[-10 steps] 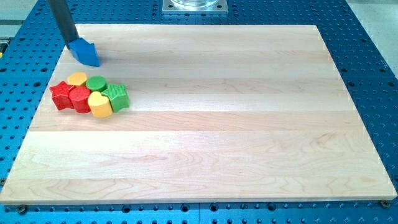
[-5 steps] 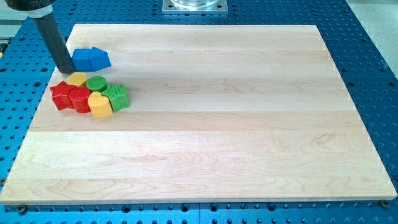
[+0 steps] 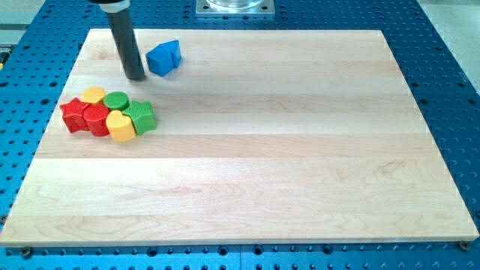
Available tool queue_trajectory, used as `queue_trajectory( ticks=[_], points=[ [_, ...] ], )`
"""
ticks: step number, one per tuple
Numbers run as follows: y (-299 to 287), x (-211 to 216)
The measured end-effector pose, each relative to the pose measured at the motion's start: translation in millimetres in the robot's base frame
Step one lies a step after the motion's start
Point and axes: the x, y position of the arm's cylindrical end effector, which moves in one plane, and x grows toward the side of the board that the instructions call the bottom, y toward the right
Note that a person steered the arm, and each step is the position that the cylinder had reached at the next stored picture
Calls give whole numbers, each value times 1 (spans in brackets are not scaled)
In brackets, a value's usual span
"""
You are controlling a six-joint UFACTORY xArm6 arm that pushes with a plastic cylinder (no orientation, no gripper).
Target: Slide the blue blocks slightly to the right
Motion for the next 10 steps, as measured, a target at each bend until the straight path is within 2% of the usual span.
queue_trajectory(
  ticks=[1,3,5,6,7,8,10],
  points=[
    [6,-16],
    [68,-16],
    [69,-12],
    [42,-12],
    [42,-41],
    [68,-90],
    [75,-105]
  ],
)
